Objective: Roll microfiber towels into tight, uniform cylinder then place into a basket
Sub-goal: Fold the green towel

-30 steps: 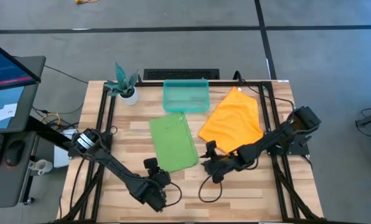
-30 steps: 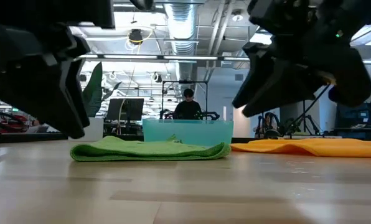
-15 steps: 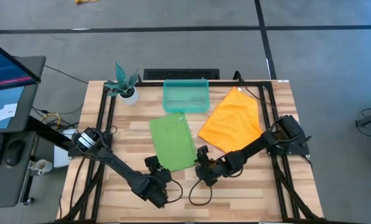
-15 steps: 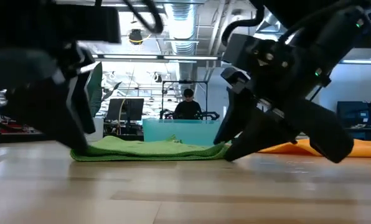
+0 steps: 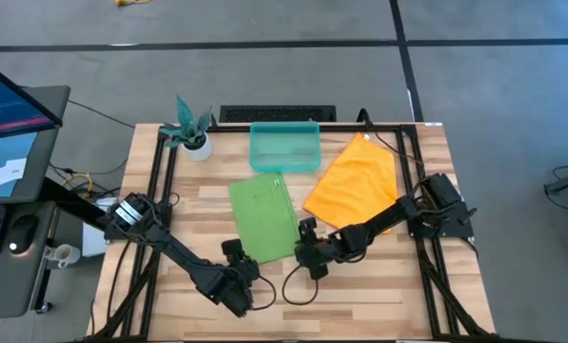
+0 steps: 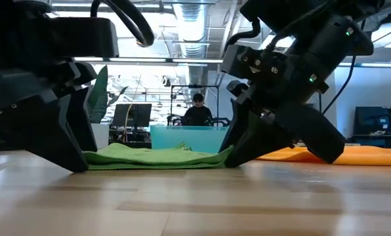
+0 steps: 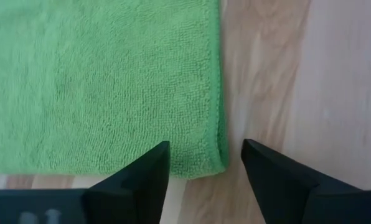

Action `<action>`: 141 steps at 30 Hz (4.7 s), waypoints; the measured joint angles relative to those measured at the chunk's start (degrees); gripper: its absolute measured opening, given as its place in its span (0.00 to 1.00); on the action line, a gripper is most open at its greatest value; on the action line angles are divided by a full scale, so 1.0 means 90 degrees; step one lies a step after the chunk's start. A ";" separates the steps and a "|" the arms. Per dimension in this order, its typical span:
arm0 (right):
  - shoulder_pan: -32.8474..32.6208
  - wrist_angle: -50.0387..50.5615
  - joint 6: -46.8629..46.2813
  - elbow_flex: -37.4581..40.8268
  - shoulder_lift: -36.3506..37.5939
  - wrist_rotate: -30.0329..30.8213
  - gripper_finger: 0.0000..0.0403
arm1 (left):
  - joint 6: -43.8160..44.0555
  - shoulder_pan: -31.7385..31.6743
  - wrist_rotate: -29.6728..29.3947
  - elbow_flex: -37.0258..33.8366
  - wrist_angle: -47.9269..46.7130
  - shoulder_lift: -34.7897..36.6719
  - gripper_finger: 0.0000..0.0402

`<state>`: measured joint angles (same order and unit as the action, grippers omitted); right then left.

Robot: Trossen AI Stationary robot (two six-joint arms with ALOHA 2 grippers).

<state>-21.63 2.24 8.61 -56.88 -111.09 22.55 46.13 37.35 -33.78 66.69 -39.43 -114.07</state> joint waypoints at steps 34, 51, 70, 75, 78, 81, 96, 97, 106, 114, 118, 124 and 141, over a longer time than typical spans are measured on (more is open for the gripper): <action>-0.0872 0.1742 0.0724 -0.1156 0.0049 0.0213 0.04 | -0.0767 0.0396 -0.0147 0.1319 -0.0942 -0.0077 0.00; -0.2078 0.3955 0.0093 -0.2553 0.0058 0.1717 0.02 | 0.0222 0.1135 -0.0311 0.2613 -0.1975 -0.0055 0.00; -0.1019 0.4632 -0.1307 -0.2647 0.0027 0.2376 0.03 | 0.1826 0.0683 -0.1061 0.2879 -0.3528 -0.0046 0.00; -0.0378 0.4289 -0.1486 -0.2330 0.0022 0.2191 0.06 | 0.1898 0.0226 -0.0892 0.2752 -0.3710 -0.0043 0.00; -0.0118 0.3898 -0.1480 -0.2155 0.0022 0.1973 0.05 | 0.2024 -0.0038 -0.0452 0.2544 -0.3789 -0.0041 0.00; 0.0020 0.3460 -0.1433 -0.1969 0.0019 0.1905 0.03 | 0.2127 -0.0239 -0.0148 0.2315 -0.3816 -0.0041 0.00; 0.0555 0.2699 -0.1791 -0.1877 0.0019 0.1639 0.03 | 0.1999 -0.0826 0.0183 0.2027 -0.4372 -0.0041 0.01; 0.0567 0.2700 -0.1794 -0.1877 0.0019 0.1641 0.03 | 0.1914 -0.0857 0.0177 0.2027 -0.4383 -0.0041 0.01; 0.0634 0.2676 -0.1935 -0.1875 0.0019 0.1643 0.03 | 0.1528 -0.1169 0.0367 0.2027 -0.4401 -0.0041 0.02; 0.0677 0.2655 -0.1960 -0.1875 0.0019 0.1642 0.05 | 0.1331 -0.1249 0.0334 0.2027 -0.4402 -0.0041 0.02; 0.0835 0.2612 -0.1960 -0.1875 0.0019 0.1638 0.03 | 0.1335 -0.1246 0.0321 0.2026 -0.4402 -0.0041 0.02; 0.0987 0.2504 -0.1958 -0.1875 0.0019 0.1547 0.04 | 0.1343 -0.1246 0.0219 0.2027 -0.4397 -0.0041 0.02; 0.1100 0.2503 -0.1960 -0.1875 0.0017 0.1313 0.05 | 0.1266 -0.1240 0.0791 0.2045 -0.4625 -0.0042 0.32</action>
<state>-11.73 24.76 -9.04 -73.76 -110.93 34.37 57.53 26.19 -26.66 85.09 -81.06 -114.44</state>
